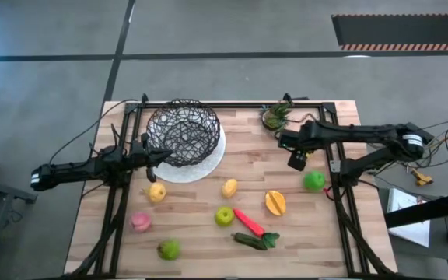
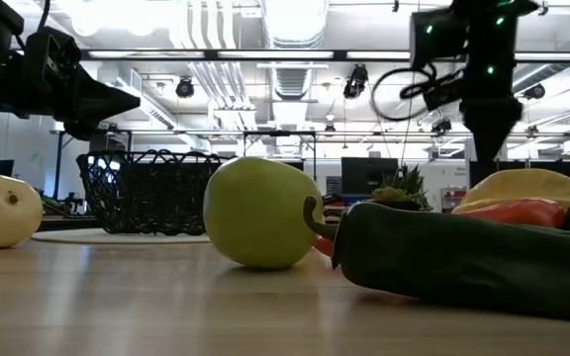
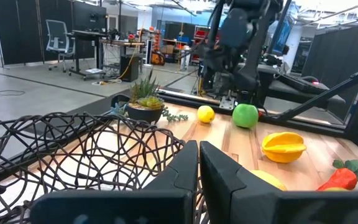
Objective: Build produce basket
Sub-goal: Put the yellow lemon into the wire basket
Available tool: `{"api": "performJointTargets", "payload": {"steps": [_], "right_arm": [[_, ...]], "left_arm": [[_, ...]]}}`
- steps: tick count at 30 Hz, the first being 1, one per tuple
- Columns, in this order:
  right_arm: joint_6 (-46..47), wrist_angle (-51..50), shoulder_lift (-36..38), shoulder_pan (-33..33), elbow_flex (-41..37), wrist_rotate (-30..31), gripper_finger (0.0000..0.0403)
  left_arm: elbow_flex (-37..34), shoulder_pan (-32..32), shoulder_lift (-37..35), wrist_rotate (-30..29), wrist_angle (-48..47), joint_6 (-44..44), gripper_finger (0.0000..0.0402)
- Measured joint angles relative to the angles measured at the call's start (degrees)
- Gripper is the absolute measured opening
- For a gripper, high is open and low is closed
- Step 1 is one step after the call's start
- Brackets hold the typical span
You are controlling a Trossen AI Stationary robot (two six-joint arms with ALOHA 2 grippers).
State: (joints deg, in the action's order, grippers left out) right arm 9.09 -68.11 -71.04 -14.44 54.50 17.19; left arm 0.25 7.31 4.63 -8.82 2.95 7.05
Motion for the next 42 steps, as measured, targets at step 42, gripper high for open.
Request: {"api": "performJointTargets", "payload": {"steps": [42], "right_arm": [[-24.45, 11.98, -15.7, -1.73, 4.02, -12.32, 0.0157]], "left_arm": [[0.0, 0.0, 0.01, 0.0, 0.01, 0.0, 0.0]]}}
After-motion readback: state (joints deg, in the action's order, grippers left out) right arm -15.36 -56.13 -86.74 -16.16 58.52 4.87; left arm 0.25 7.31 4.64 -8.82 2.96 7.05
